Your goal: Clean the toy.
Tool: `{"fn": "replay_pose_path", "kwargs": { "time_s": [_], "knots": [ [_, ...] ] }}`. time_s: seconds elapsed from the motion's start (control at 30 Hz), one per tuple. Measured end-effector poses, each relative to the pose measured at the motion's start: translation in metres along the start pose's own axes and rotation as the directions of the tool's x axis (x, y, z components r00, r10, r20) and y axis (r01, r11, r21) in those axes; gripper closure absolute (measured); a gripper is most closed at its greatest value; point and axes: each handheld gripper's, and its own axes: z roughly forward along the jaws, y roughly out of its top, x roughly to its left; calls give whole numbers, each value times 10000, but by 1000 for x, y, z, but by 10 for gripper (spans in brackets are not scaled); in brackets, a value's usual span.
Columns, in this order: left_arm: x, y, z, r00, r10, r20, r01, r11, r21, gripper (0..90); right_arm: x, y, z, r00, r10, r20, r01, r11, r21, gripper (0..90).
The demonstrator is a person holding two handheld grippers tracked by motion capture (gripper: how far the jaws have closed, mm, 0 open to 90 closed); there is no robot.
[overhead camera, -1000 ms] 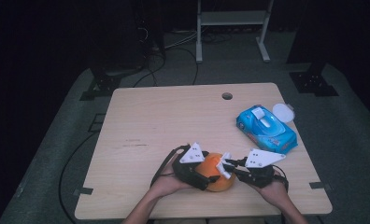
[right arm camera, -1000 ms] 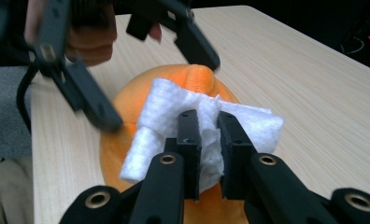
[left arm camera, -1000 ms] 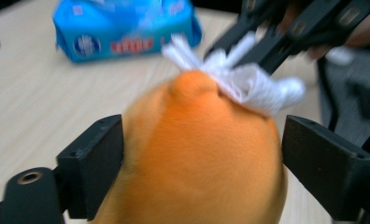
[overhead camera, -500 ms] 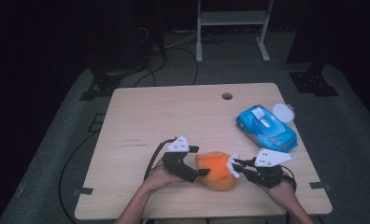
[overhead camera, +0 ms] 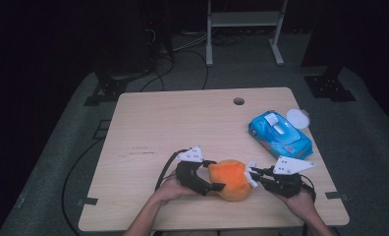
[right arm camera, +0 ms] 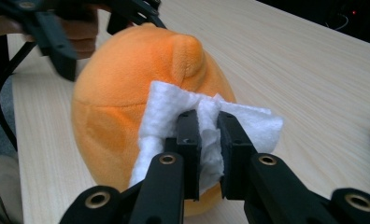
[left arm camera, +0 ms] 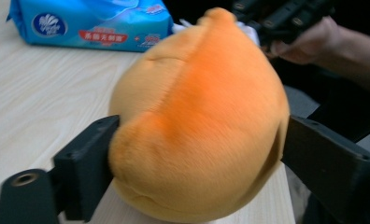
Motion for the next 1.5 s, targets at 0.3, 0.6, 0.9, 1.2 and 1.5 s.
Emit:
{"fn": "replay_pose_path", "kwargs": {
  "time_s": [0.3, 0.6, 0.9, 1.2, 1.5],
  "knots": [
    [6, -9, 15, 9988, -463, 168, 461, 9989, 119, 69, -4, -3, -3, 9999, 128, 19, -128, 9999, 32, 798],
    [-16, 16, -11, 9975, 640, -289, -657, 9958, -630, 255, -4, 4, -3, 9976, 571, -391, -595, 9962, -638, 799],
    [-8, 8, -5, 9887, 321, -1465, -251, 9985, 491, 303, -5, 10, -1, 9972, 620, -414, -655, 9937, -904, 800],
    [-6, 6, 9, 9844, -187, -1747, 208, 9997, 100, 128, 26, 32, 15, 9938, -1110, -39, 1105, 9918, -636, 800],
    [-12, 9, 16, 9792, 390, -1992, -356, 9992, 205, 184, 9, 15, 0, 9932, -813, 834, 848, 9956, -395, 800]
  ]
}}
